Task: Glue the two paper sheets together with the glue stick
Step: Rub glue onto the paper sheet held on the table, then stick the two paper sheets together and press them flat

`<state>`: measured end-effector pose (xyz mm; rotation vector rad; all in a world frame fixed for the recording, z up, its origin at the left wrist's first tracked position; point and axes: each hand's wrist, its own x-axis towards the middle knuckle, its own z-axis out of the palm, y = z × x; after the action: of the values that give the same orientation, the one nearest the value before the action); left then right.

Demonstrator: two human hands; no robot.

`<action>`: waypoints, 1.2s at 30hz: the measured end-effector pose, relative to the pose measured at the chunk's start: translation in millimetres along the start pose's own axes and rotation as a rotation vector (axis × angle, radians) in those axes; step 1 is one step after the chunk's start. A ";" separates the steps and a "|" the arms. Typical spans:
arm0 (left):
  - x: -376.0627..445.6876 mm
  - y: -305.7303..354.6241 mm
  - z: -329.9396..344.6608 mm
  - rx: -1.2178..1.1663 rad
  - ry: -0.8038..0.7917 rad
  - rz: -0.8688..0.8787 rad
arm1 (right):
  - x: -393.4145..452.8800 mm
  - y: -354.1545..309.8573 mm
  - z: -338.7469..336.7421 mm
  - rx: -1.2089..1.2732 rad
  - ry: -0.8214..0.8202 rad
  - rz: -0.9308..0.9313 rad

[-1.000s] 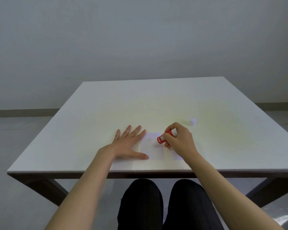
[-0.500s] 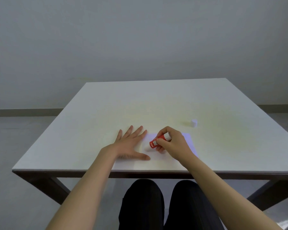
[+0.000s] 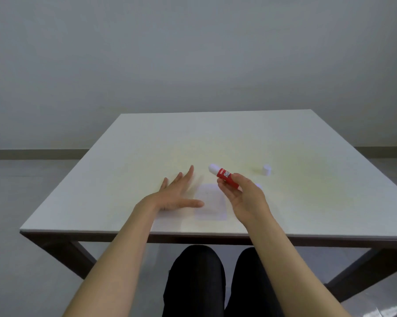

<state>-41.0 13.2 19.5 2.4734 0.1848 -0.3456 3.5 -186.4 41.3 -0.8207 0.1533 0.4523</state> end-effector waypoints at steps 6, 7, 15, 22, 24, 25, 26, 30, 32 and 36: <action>-16.7 33.2 19.8 -0.752 0.469 0.079 | -17.4 2.9 12.7 0.255 -0.070 0.264; -18.2 44.0 27.6 -0.808 0.499 0.102 | -18.5 5.9 14.0 0.223 -0.072 0.279; -22.0 80.9 30.2 -0.866 0.692 0.170 | -26.4 16.4 2.3 -0.375 -0.040 -0.013; 9.2 59.1 -23.7 -0.586 0.983 -0.150 | -32.5 27.0 -8.1 -1.170 -0.083 -0.547; 16.3 47.5 -26.7 -0.512 1.010 -0.226 | -34.1 31.9 -12.1 -1.387 -0.154 -0.595; 18.8 42.2 -25.4 -0.491 1.015 -0.257 | -34.0 34.3 -14.4 -1.497 -0.174 -0.643; 20.7 37.6 -22.8 -0.477 1.019 -0.282 | -33.7 36.4 -16.3 -1.592 -0.193 -0.700; 26.8 26.6 -10.9 -0.448 1.042 -0.314 | -35.6 43.5 -17.1 -1.773 -0.279 -0.839; 29.7 23.1 -6.5 -0.436 1.052 -0.324 | -36.1 46.2 -16.5 -1.828 -0.308 -0.863; 33.7 17.5 0.3 -0.450 1.066 -0.337 | -36.1 50.7 -18.8 -1.925 -0.322 -0.886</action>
<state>-5.2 0.8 19.5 1.9249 0.9892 0.8281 -50.6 -182.0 5.6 -2.4794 -1.1084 -0.3015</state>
